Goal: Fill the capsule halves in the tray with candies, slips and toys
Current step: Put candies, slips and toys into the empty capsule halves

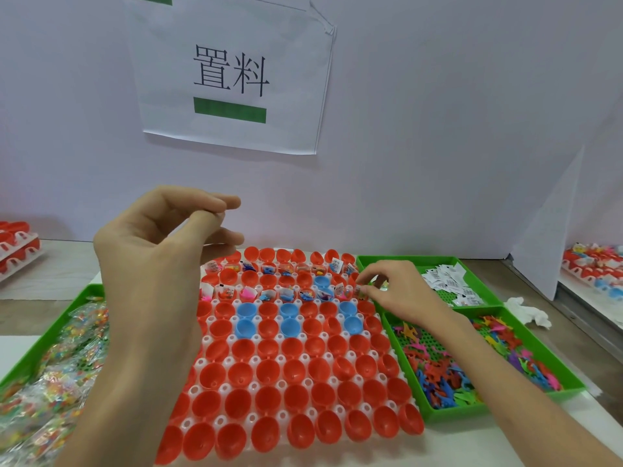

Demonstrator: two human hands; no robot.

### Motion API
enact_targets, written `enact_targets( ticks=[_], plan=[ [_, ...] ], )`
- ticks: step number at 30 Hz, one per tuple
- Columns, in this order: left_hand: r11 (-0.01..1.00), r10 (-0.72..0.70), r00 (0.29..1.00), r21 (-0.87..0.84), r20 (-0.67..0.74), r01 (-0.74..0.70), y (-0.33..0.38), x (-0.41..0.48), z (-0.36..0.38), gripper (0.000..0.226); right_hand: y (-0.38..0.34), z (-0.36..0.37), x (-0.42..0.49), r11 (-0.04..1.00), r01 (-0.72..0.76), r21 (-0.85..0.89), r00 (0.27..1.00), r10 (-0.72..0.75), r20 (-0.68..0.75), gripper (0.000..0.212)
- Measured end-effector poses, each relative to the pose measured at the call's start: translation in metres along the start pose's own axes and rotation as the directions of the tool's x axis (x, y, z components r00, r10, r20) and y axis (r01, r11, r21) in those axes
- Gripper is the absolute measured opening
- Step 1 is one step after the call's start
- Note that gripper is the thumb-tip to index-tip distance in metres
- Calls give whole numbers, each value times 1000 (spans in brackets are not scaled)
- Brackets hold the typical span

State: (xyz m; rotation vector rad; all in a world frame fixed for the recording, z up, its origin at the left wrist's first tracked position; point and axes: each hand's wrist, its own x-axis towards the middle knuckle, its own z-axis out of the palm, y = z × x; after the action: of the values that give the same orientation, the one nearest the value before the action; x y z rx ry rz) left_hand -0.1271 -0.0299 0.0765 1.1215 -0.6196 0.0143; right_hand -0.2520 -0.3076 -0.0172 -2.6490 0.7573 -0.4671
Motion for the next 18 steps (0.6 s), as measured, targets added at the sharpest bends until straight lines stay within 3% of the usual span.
enact_targets(
  ticks=[4, 6, 8, 11, 14, 18],
  plan=[
    [997, 33, 996, 71, 81, -38, -3, 9, -10, 40, 1, -5, -1, 999, 10, 44, 1000, -10, -12, 13],
    [952, 2, 977, 298, 215, -67, -10, 22, -28, 35, 6, -13, -1, 996, -6, 92, 997, 13, -72, 13],
    [824, -130, 953, 565, 272, -49, -25, 39, -55, 30, 15, -25, 1, 990, -45, 137, 983, 68, -168, 13],
    [549, -383, 912, 831, 149, 95, -61, 56, -103, 25, 35, -36, 0, 981, -149, 125, 950, 177, -255, 16],
    [353, -538, 843, 902, -21, 248, -96, 62, -137, 23, 50, -36, -5, 966, -258, 28, 958, 260, -119, 12],
    [290, -593, 801, 906, -82, 307, -124, 62, -153, 34, 53, -21, -11, 955, -298, -7, 949, 297, 104, 10]
  ],
)
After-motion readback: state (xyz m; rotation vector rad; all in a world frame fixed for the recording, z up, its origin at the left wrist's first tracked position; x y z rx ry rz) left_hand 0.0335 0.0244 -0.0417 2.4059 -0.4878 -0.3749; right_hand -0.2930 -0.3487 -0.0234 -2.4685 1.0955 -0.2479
